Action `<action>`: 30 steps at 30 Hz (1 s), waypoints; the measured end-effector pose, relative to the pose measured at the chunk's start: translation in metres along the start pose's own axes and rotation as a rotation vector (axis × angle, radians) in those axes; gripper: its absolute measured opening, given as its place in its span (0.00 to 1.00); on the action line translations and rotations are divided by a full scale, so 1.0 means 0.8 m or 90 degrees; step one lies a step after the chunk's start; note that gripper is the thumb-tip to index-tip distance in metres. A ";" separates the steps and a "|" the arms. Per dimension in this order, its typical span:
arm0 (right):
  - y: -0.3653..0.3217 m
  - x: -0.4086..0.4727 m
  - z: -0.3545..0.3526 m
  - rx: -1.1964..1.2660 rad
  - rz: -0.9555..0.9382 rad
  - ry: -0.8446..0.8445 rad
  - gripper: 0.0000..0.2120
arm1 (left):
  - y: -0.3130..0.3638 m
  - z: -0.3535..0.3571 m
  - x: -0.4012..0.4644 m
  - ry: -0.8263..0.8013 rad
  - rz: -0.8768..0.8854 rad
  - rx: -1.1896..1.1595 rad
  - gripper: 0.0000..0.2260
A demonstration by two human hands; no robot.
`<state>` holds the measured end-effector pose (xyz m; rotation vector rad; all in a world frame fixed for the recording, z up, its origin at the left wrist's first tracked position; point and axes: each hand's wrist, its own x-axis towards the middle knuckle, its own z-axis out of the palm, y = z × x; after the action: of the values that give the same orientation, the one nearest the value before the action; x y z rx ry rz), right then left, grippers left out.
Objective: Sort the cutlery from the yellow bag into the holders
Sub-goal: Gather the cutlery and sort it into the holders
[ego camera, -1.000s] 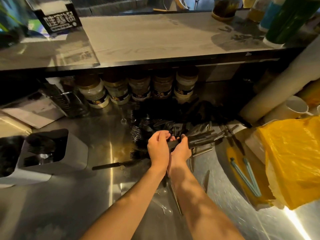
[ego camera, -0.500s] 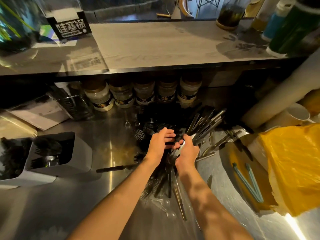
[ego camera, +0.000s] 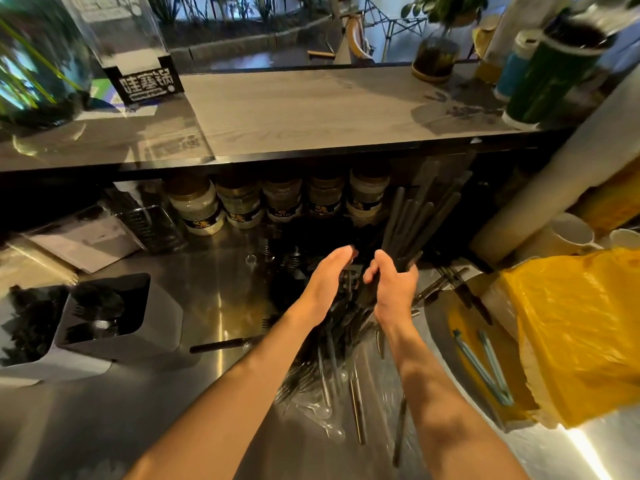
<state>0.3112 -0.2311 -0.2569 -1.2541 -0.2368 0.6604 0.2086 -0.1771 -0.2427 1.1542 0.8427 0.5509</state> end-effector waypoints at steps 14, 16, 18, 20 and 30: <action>-0.004 -0.053 -0.026 -0.094 0.244 -0.428 0.18 | 0.108 -0.031 0.024 0.013 0.079 -0.217 0.29; -0.008 -0.055 -0.031 -0.140 0.248 -0.486 0.18 | 0.115 -0.037 0.020 0.000 0.097 -0.153 0.26; -0.011 -0.056 -0.033 -0.192 0.246 -0.522 0.16 | 0.116 -0.039 0.020 -0.005 0.088 -0.075 0.18; -0.011 -0.056 -0.033 -0.225 0.249 -0.549 0.13 | 0.111 -0.040 0.018 0.003 0.070 -0.033 0.14; -0.012 -0.046 -0.033 -0.328 0.334 -0.568 0.07 | 0.096 -0.056 0.012 0.133 -0.077 -0.191 0.28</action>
<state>0.2981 -0.2749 -0.2497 -1.4460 -0.8717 1.6826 0.1811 -0.1192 -0.1804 0.7753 0.9648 0.6804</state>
